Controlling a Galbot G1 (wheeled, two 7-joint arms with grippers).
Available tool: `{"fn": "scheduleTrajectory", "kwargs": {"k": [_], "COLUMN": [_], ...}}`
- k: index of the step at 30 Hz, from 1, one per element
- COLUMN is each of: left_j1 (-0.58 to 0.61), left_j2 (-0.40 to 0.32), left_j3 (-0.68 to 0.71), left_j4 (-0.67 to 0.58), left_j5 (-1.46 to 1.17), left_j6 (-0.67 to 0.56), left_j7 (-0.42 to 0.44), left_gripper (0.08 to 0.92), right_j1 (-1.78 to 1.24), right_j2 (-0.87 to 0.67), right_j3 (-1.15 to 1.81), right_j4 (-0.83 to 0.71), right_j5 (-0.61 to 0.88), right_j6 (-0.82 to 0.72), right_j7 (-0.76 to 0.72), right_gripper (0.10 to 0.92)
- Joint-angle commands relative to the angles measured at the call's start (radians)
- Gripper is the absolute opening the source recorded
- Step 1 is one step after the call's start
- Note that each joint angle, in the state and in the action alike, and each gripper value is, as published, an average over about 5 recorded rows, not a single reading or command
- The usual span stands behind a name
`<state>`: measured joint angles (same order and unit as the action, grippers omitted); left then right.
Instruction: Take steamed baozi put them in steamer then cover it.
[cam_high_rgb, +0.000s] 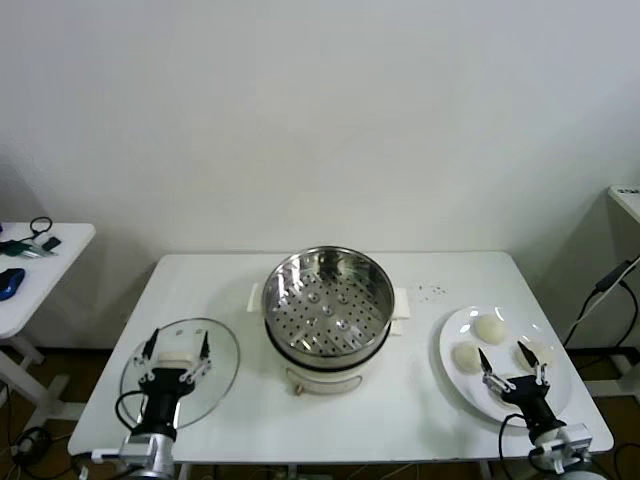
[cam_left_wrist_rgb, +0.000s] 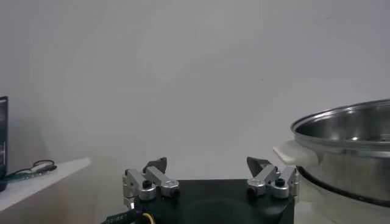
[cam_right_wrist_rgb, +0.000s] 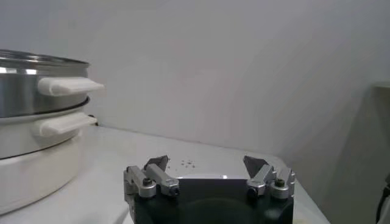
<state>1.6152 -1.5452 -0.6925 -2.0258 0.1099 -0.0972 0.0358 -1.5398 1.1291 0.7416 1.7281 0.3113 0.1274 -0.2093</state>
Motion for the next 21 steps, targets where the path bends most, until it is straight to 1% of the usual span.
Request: {"fn": "scheduleTrajectory", "kwargs": {"k": [1,2,5,8,11,14,17,21], "left_j1": [0.002,0.002,0.003,0.004,0.009,0.017,0.022,0.025], "left_j2": [0.001,0.002,0.005,0.010,0.017,0.023,0.025,0.024], "left_j3": [0.001,0.001,0.005,0.011,0.012,0.010,0.009,0.010], "left_j4": [0.000,-0.001,-0.003,0.002,0.008,0.009,0.009,0.005], "left_j5": [0.001,0.002,0.013,0.030,0.035,0.035,0.033,0.021], "left_j6": [-0.004,-0.003,0.008,0.021,0.017,0.009,0.007,0.014], "left_j7": [-0.005,-0.007,-0.029,-0.064,-0.077,-0.078,-0.083,-0.092], "left_gripper": [0.823,0.823,0.823,0.823,0.823,0.823,0.823,0.823], "right_j1": [0.049,0.059,0.113,0.166,0.230,0.338,0.492,0.796], "right_j2": [-0.119,-0.146,-0.304,-0.467,-0.606,-0.690,-0.762,-0.838], "right_j3": [0.014,0.017,0.016,-0.018,-0.061,-0.134,-0.289,-0.610], "right_j4": [-0.010,-0.015,-0.050,-0.107,-0.182,-0.268,-0.330,-0.398], "right_j5": [-0.026,-0.041,-0.101,-0.122,-0.154,-0.227,-0.285,-0.340], "right_j6": [-0.084,-0.110,-0.225,-0.267,-0.263,-0.231,-0.206,-0.167], "right_j7": [-0.122,-0.151,-0.293,-0.411,-0.578,-0.736,-0.824,-0.892], "right_gripper": [0.823,0.823,0.823,0.823,0.823,0.823,0.823,0.823]}}
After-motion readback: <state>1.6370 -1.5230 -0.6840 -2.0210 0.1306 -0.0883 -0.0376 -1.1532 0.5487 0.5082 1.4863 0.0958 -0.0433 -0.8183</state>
